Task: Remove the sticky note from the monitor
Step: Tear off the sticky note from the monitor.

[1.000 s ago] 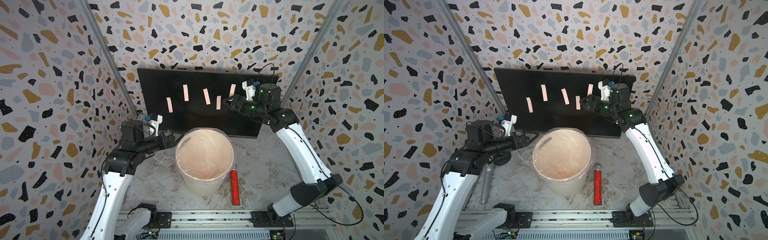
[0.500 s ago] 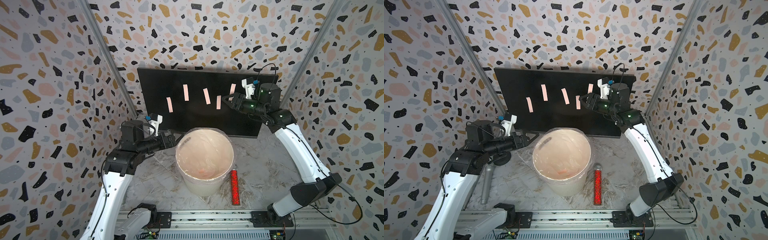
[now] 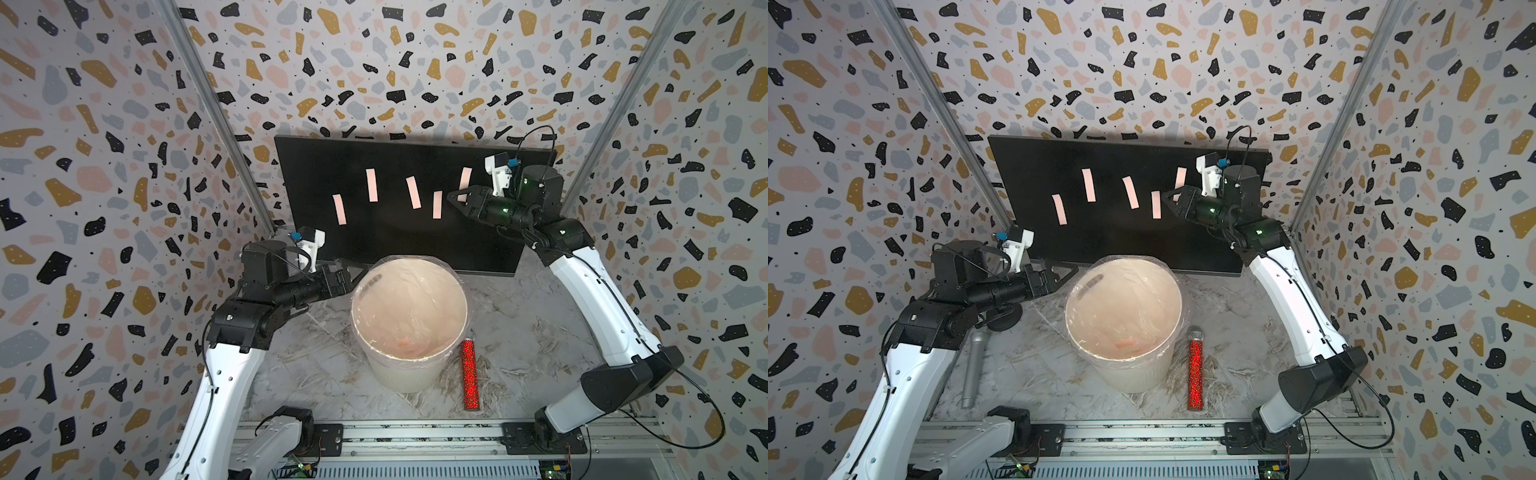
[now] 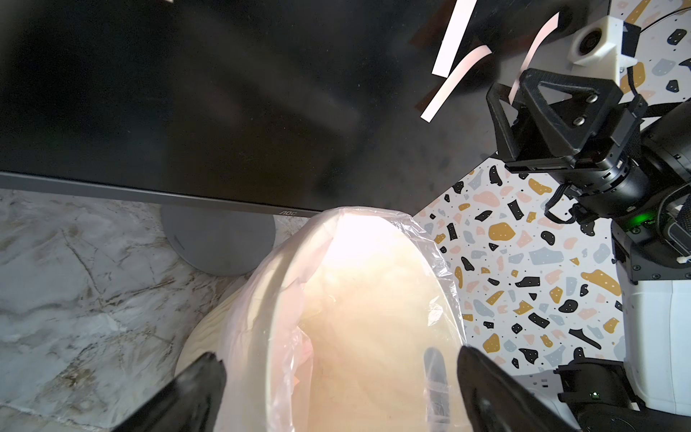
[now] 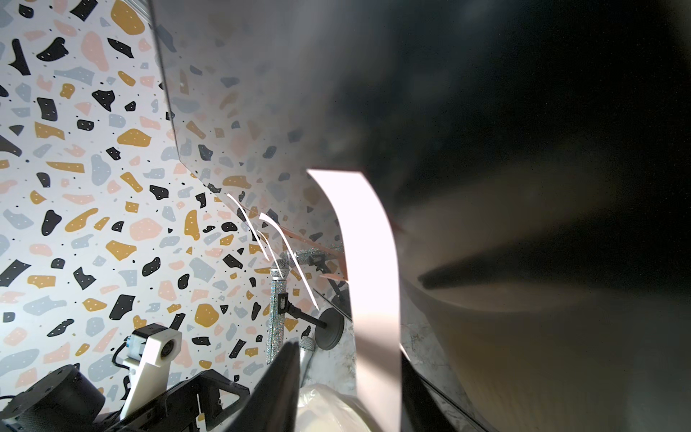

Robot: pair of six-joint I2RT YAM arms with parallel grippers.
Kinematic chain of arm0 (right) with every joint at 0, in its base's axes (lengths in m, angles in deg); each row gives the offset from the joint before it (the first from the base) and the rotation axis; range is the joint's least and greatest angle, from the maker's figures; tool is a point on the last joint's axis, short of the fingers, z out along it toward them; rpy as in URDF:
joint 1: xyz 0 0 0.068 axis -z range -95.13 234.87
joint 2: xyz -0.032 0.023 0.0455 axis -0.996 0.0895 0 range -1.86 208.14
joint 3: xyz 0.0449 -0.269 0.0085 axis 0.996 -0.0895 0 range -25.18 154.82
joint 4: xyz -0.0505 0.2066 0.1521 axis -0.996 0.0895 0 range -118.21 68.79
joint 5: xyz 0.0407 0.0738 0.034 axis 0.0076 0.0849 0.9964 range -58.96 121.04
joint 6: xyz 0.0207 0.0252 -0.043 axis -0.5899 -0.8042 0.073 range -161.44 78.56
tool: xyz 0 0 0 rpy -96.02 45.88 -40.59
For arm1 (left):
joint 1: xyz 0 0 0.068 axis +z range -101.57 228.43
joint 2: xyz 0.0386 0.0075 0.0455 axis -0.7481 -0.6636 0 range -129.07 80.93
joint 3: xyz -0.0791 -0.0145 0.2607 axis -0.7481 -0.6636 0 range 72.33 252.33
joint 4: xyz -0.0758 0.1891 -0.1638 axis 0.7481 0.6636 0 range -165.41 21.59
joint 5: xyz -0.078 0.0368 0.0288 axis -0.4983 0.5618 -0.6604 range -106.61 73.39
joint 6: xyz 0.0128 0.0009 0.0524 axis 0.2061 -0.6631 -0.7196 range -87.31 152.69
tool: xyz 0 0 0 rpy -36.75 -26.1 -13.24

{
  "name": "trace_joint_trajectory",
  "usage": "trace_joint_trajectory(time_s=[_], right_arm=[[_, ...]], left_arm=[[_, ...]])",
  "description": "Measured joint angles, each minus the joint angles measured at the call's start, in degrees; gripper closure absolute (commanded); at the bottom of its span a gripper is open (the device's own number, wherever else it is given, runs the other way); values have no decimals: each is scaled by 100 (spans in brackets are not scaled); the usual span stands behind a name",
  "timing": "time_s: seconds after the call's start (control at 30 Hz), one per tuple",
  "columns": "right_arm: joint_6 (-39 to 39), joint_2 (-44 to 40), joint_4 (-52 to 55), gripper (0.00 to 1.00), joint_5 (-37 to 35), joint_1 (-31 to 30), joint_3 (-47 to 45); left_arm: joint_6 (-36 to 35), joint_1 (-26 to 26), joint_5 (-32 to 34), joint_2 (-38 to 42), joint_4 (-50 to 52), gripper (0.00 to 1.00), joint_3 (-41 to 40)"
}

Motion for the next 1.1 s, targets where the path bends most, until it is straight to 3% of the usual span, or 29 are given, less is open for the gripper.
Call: trace_joint_trajectory(time_s=[0.1,0.33,1.1], right_arm=[[2,0,-24,84,2,0,-4],[52,0,-22,100,-2,11,-9],[219,-219,68,100,46,44,-417]], left_arm=[[0,0,0,2,0,1,0],[0,0,-2,0,0,0,2],[0,0,-2,-4,46,0,44]])
